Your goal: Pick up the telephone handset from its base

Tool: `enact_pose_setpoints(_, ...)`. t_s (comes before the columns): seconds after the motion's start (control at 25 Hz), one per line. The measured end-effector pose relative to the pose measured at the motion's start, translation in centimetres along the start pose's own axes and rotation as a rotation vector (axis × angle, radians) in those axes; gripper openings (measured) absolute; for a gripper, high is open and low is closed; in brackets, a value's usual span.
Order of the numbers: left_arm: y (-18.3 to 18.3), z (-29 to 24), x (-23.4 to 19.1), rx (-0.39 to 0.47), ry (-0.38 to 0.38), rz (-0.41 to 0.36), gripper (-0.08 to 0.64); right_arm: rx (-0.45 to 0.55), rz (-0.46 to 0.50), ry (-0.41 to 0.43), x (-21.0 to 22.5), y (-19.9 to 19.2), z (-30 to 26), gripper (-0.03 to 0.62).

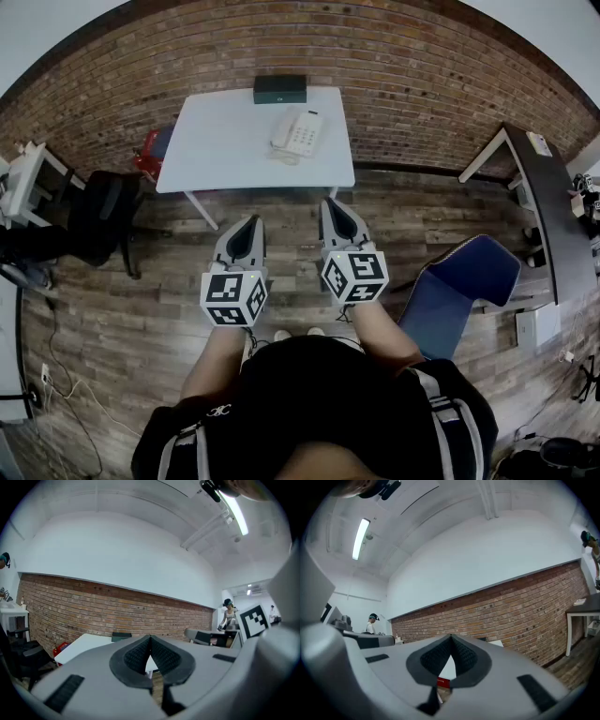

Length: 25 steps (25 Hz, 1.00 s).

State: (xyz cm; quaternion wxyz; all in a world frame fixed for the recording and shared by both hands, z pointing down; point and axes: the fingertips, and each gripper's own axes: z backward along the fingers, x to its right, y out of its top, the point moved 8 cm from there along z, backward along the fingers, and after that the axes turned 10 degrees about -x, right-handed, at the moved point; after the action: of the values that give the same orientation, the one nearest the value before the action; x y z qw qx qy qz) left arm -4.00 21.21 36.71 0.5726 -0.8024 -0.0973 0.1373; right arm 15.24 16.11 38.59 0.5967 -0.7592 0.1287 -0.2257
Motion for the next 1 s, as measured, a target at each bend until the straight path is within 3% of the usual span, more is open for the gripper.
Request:
enact_pose_setpoints(0.28, 0.3, 0.6, 0.2, 0.029, -0.015, -0.001, 0.002, 0.003, -0.013, 0.019, -1.1, -0.1, 0.5, -0.003)
enact_pose_setpoints(0.48, 0.2, 0.7, -0.1, 0.026, -0.027, -0.006, 0.002, 0.006, -0.055, -0.030, -1.0, -0.3, 0.4, -0.003)
enact_pose_setpoints(1.0, -2.3, 2.6, -3.1, 0.000, -0.057, 0.014, 0.002, -0.024, -0.061, -0.037, -5.0, -2.3, -0.4, -0.003)
